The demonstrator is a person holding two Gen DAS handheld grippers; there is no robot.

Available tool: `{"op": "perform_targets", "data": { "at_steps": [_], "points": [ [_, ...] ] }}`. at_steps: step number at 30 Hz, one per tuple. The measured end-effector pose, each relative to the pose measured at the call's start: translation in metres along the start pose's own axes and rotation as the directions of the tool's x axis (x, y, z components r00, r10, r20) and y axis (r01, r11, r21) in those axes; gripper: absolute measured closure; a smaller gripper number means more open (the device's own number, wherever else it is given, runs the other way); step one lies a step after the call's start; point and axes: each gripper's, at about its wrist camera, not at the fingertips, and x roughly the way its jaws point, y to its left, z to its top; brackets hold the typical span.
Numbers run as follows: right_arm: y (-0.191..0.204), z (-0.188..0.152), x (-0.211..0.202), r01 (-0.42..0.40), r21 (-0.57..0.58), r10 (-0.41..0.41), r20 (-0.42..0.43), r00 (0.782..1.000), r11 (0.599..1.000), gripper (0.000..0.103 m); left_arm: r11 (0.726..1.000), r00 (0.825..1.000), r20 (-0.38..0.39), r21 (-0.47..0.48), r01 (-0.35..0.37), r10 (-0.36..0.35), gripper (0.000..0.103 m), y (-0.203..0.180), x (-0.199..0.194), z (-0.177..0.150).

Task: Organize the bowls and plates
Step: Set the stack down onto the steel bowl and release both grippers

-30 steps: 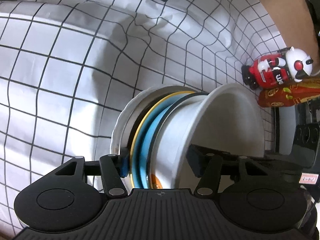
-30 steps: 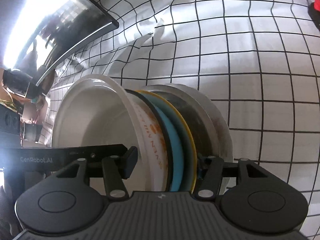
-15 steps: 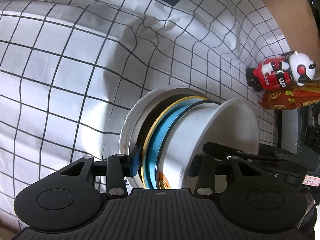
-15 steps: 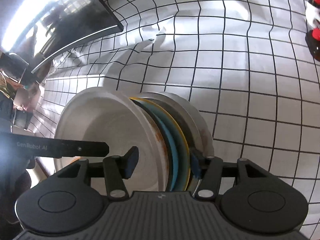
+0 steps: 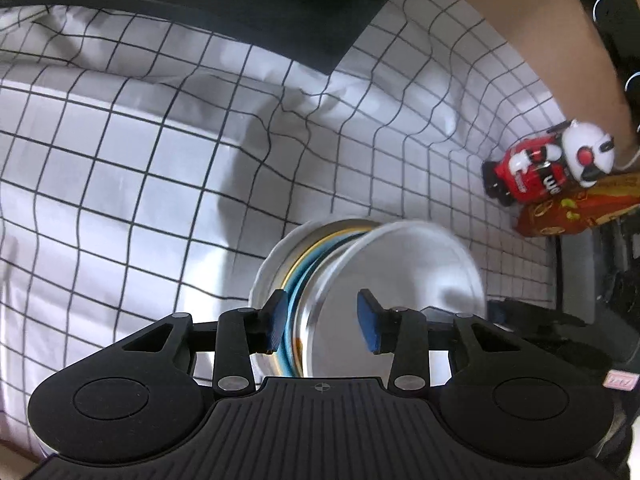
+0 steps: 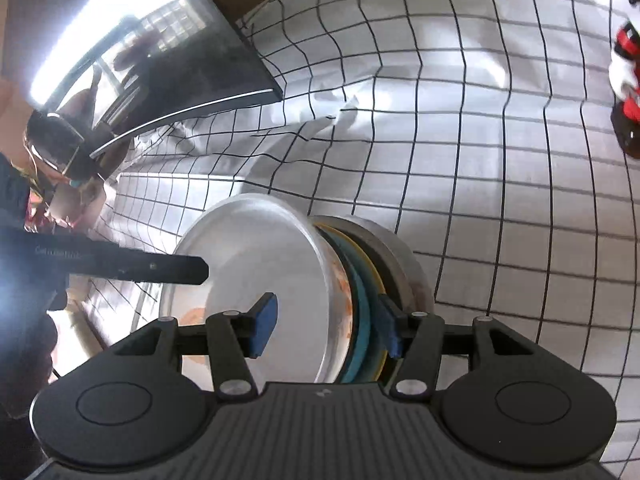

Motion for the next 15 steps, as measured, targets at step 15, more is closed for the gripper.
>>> {"op": "perform_targets", "data": {
  "at_steps": [15],
  "points": [
    [-0.004, 0.000, -0.022, -0.047, 0.027, 0.045, 0.077, 0.996, 0.999, 0.048, 0.997, 0.996, 0.045, -0.017, 0.076, -0.075, 0.063, -0.013, -0.011, 0.001]
  ]
}}
